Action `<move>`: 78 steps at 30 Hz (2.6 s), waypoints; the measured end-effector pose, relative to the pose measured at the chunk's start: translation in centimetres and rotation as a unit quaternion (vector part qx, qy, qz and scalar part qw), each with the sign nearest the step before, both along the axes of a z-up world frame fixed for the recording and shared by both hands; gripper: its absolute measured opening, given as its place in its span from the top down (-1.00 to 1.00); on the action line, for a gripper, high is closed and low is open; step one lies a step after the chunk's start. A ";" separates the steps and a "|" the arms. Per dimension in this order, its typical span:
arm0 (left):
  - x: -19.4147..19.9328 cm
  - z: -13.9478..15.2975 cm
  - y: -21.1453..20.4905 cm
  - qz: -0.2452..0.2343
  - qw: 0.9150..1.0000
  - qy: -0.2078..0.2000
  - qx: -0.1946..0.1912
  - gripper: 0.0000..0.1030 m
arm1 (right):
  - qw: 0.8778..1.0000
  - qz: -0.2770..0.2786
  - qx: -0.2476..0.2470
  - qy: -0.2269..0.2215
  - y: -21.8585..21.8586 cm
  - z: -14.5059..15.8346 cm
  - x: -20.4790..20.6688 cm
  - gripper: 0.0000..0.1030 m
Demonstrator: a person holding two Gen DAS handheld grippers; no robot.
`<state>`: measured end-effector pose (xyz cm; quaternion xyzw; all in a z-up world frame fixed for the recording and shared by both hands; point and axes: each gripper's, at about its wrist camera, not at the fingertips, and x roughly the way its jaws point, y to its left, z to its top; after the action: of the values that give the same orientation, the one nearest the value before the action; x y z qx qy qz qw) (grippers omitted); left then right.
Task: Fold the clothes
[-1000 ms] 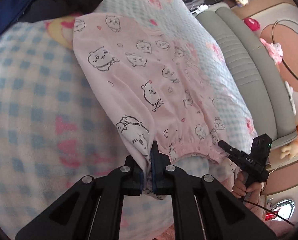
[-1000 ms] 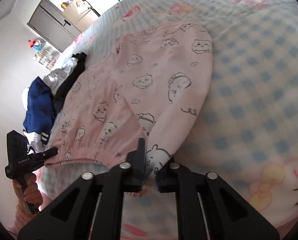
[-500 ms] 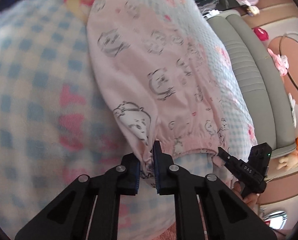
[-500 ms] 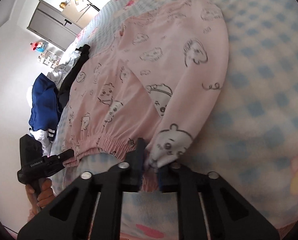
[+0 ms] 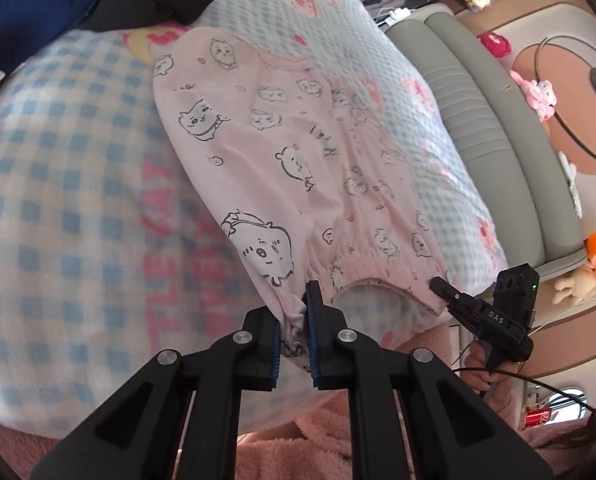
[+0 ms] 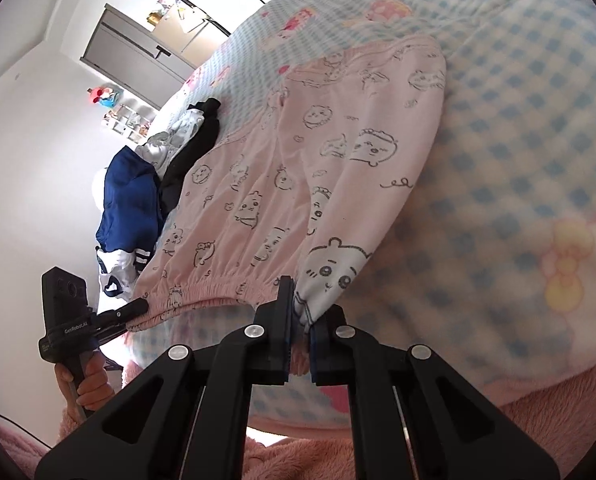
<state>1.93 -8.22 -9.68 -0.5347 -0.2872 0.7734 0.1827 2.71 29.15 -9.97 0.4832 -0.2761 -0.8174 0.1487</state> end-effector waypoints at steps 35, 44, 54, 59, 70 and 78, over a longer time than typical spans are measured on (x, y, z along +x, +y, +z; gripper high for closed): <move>-10.7 -0.9 -10.6 0.111 0.993 0.001 -0.047 0.43 | 0.969 0.143 0.192 0.058 -4.3 6.8 -12.4 0.55; -20.2 -4.2 -12.8 0.163 0.986 -0.010 -0.024 0.45 | 0.960 0.233 0.144 0.062 -14.3 4.4 -22.2 0.48; -19.9 -3.6 -4.9 0.014 0.996 0.031 -0.076 0.47 | 0.959 0.256 0.108 0.044 -21.8 0.5 -26.8 0.43; -18.3 -2.5 -2.3 -0.028 0.990 0.058 -0.128 0.43 | 0.956 0.266 0.121 0.031 -23.9 -1.2 -27.5 0.33; -21.5 -7.4 -8.3 0.110 0.991 -0.029 0.073 0.20 | 0.963 0.222 0.151 0.009 -20.1 -3.0 -26.6 0.45; -21.5 -8.0 -10.1 0.194 0.973 -0.045 0.117 0.19 | 0.975 0.144 0.169 0.029 -15.6 -0.9 -31.2 0.44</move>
<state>-19.56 -18.34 -17.70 -0.4782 -0.4821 0.7300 0.0768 -28.51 13.60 -10.90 0.5120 -0.0571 -0.8360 0.1889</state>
